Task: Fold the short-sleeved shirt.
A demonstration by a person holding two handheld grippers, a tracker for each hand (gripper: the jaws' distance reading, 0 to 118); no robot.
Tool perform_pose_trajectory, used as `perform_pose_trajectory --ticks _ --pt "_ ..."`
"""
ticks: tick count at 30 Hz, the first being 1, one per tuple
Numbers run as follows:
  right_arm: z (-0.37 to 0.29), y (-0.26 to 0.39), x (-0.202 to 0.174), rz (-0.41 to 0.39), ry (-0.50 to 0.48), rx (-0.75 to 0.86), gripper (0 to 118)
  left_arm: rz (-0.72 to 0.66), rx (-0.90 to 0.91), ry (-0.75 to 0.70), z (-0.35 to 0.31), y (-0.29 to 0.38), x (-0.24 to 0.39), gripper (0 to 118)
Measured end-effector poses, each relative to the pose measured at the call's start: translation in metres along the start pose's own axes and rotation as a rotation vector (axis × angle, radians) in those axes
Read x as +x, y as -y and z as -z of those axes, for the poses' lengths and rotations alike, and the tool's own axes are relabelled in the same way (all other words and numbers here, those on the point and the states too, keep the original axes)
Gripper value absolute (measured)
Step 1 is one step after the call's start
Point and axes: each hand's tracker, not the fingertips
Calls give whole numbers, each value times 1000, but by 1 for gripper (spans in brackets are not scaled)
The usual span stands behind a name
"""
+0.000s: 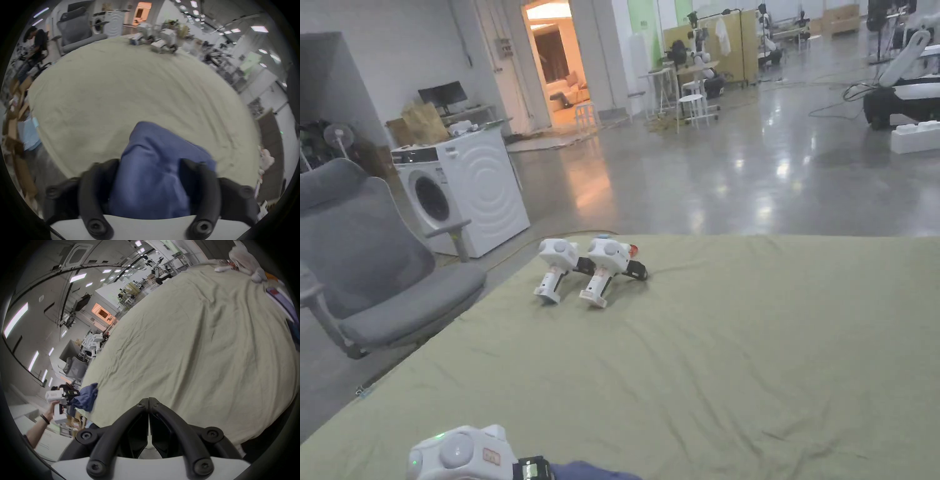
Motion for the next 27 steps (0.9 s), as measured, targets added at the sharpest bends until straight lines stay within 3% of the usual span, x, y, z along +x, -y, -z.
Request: perform_pose_trajectory --ticks 1,3,7,11,14,16,20,23,27 --pt "-3 -1 0 -3 1 -5 0 2 -29 -33 2 0 1 89" --pt "-14 -6 4 -6 -26 -1 0 42 -18 -95 -12 0 2 88" --pt "-40 -23 5 1 -55 99 0 306 161 -196 -72 2 23 88" --pt "-73 -51 -10 -94 -28 231 0 514 469 -62 -169 33 66 88" --pt "-98 -67 -25 -181 25 340 0 520 683 125 -229 75 103 88" --pt "-117 -75 -41 -243 66 421 0 495 778 156 -252 105 130 89" --pt "-146 -74 -75 -485 250 588 0 594 987 192 -270 160 177 86" --pt "-166 -72 -87 -513 237 632 0 679 1114 167 -272 192 206 82" --pt "-186 -66 -98 -533 266 693 0 689 1208 166 -276 223 226 64"
